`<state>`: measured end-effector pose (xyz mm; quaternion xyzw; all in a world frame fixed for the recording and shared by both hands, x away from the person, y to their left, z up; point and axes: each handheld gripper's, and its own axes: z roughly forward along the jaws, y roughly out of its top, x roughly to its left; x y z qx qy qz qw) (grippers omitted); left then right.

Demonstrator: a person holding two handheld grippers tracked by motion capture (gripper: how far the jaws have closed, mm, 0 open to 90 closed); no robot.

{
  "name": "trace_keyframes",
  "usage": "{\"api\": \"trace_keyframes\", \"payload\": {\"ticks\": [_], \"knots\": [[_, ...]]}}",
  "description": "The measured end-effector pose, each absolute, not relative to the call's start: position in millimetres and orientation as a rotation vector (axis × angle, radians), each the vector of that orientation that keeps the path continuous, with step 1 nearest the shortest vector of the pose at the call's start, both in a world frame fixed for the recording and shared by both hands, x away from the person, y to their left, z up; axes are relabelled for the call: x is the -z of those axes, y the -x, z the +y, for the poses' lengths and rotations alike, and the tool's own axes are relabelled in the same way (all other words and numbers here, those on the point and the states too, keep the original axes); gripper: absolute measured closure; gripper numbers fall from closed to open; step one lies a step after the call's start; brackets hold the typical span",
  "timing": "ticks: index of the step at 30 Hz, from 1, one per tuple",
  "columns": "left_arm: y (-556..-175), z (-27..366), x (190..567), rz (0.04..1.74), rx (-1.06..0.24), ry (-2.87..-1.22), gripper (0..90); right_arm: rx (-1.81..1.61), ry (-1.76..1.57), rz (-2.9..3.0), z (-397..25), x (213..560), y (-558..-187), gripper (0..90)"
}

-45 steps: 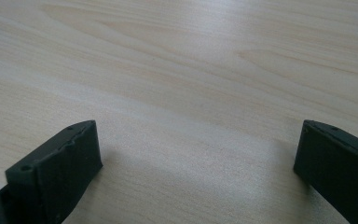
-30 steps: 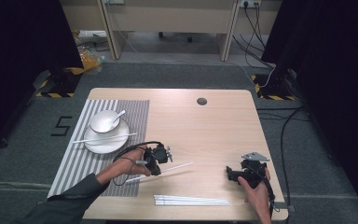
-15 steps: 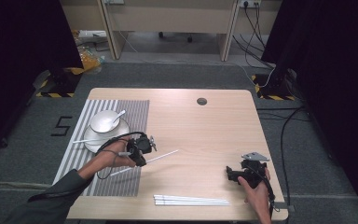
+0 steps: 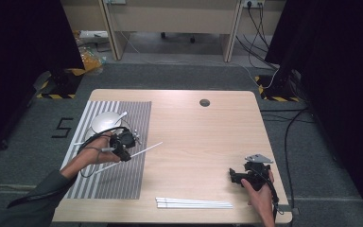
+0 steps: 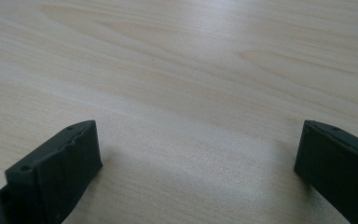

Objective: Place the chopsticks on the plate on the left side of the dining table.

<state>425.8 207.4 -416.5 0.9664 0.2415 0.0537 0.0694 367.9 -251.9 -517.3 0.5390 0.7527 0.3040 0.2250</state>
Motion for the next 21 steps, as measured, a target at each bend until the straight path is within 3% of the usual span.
{"api": "trace_keyframes", "payload": {"ticks": [21], "knots": [[-439,245,429,0.839,-0.167,-2.918,84.6,-0.839,-1.493,2.073,-252,517,-368,0.3]]}}
